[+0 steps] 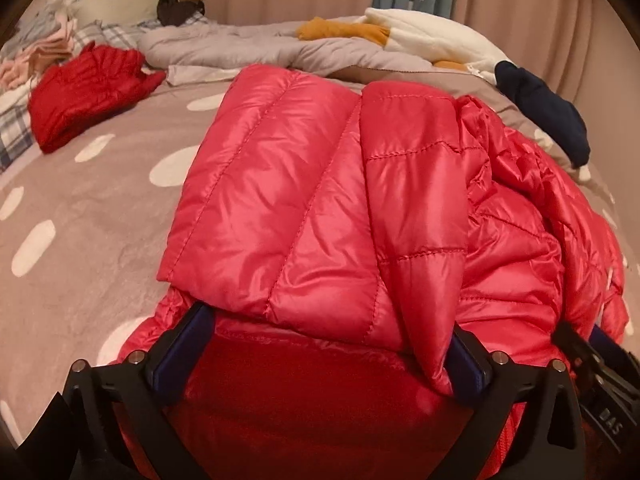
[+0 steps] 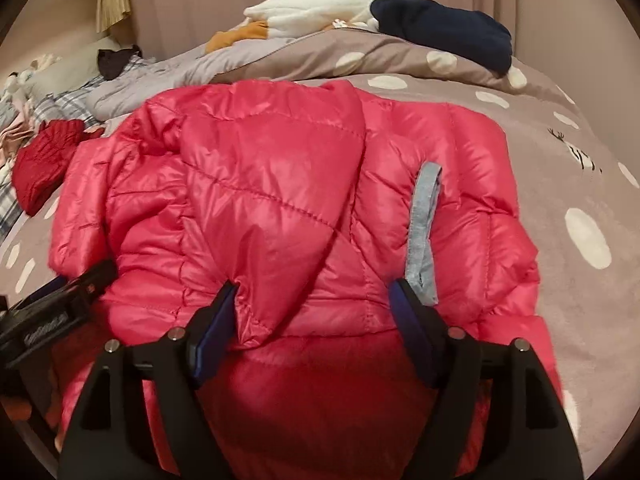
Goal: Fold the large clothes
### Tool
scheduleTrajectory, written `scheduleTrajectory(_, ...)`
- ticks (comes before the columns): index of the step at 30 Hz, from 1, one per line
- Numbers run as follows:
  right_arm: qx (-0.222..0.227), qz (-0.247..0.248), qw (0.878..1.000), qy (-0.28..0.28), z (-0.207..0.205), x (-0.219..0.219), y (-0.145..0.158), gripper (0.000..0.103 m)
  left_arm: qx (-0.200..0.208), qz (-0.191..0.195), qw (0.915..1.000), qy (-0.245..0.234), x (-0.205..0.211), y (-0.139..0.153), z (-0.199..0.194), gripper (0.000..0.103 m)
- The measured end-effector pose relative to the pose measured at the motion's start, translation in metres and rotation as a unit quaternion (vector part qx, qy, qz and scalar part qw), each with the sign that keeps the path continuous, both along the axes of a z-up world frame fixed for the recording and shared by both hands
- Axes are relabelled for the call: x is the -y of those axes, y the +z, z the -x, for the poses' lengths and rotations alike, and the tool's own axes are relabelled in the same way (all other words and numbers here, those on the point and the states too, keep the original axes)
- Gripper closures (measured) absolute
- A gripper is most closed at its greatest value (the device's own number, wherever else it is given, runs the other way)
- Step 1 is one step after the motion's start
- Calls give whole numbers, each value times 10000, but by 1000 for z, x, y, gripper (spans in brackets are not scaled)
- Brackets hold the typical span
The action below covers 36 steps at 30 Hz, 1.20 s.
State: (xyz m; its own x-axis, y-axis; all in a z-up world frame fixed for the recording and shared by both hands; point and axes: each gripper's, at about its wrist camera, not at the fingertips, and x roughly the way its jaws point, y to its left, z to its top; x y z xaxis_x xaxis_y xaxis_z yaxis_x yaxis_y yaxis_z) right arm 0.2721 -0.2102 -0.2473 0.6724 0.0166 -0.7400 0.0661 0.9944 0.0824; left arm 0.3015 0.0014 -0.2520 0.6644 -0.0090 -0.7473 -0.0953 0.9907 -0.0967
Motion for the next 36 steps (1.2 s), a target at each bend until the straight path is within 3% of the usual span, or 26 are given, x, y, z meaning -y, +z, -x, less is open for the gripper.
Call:
scheduleTrajectory(12,19,-29,9999,-154,-39,3,-8,22,-45,-2,9999,105,8,-6,-28,0)
scheduleTrajectory(17,107,-434,9990,-12,-21,10,2,21,6,508,9986,147,-11,9,-11,0)
scheduleTrajectory(19,51,-732,9973,83,-2,20,15,18,151,1140,9932,154,-26,21,6,0)
scheduleTrajectory(21,54,-1038,9945,-119,20,32,32,9,185,1423,9896,91,-36,33,23,0)
scheduleTrajectory(23,321,-1220,9915,-332,49,49,52,7,468,1510,9874,-24,-46,47,44,0)
scheduleTrajectory(24,583,-1308,9885,-477,71,61,63,1,676,1524,9860,2,-54,53,60,0)
scheduleTrajectory(27,1081,-1337,9772,-1243,131,88,74,0,834,1581,9826,500,-79,55,94,0)
scheduleTrajectory(31,1247,-1336,9650,-1882,195,104,59,0,744,1818,9732,1195,-114,30,134,0)
scheduleTrajectory(36,1334,-1815,9497,-2177,250,104,11,0,871,2332,9561,1545,-142,1,177,0)
